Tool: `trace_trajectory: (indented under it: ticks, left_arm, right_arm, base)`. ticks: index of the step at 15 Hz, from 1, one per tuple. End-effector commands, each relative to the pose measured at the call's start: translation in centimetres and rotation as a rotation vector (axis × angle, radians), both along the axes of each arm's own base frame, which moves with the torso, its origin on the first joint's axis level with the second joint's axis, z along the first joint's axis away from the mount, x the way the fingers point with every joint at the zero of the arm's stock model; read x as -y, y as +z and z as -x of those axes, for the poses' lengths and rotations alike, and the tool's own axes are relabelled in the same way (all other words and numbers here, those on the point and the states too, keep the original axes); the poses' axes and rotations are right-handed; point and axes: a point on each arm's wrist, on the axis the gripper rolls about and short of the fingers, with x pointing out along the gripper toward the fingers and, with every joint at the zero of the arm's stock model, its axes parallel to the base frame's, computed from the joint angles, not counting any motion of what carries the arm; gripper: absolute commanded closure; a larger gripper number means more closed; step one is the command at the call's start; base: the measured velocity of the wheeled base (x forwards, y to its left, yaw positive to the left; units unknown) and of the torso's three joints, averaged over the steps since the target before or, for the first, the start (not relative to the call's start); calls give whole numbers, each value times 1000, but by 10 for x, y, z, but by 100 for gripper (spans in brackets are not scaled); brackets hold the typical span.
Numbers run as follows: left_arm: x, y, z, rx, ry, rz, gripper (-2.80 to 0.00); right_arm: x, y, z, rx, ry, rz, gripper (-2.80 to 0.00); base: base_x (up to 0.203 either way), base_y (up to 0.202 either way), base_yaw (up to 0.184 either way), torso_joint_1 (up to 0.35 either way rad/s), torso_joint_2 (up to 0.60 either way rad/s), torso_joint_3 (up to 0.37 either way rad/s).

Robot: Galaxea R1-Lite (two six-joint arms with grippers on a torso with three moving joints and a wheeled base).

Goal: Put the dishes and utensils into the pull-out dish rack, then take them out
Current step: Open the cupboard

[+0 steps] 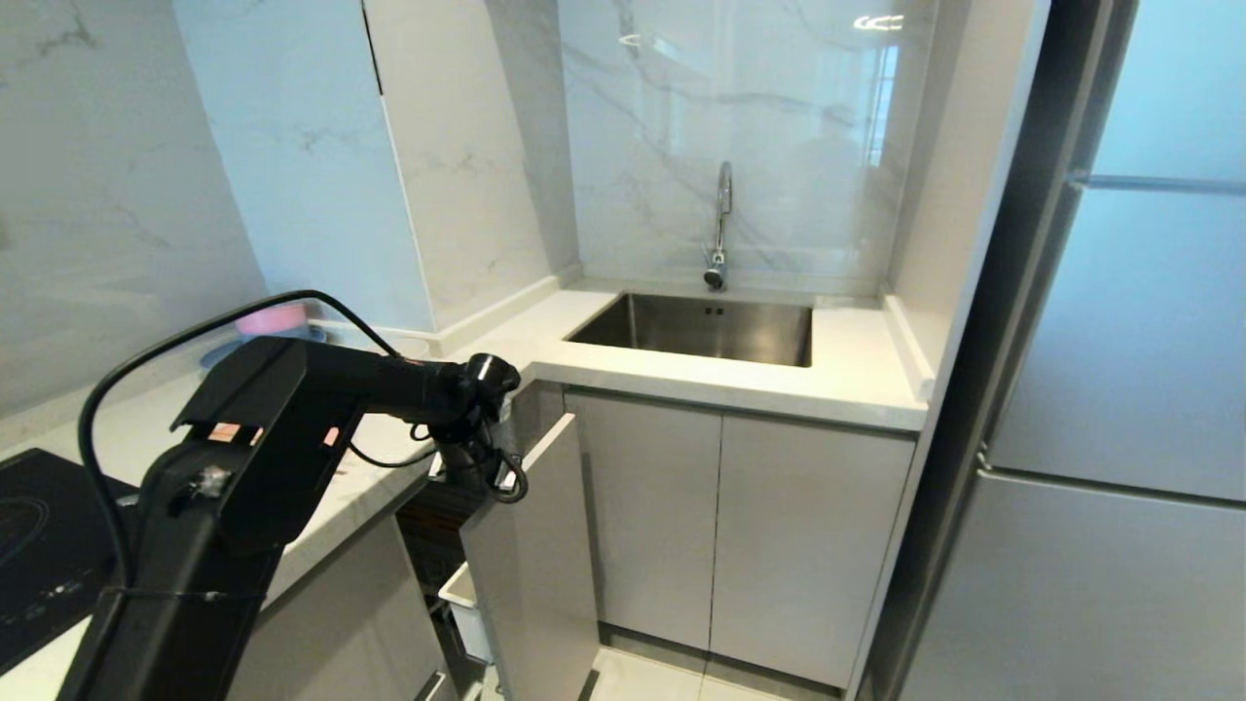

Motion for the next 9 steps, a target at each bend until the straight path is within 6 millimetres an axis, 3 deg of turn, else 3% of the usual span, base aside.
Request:
trace_trajectory:
  ticks: [1,9]
  left_arm:
    - [5,4,2,5,-4,2,0]
    - [39,1,16,-13,-31,20,0]
  right_arm:
    - [0,0,0,-2,0,-1,0]
    - [0,0,0,-2,0,-1,0]
  base:
    - [0,0,0,0,0,0]
    - [0,0,0,0,0,0]
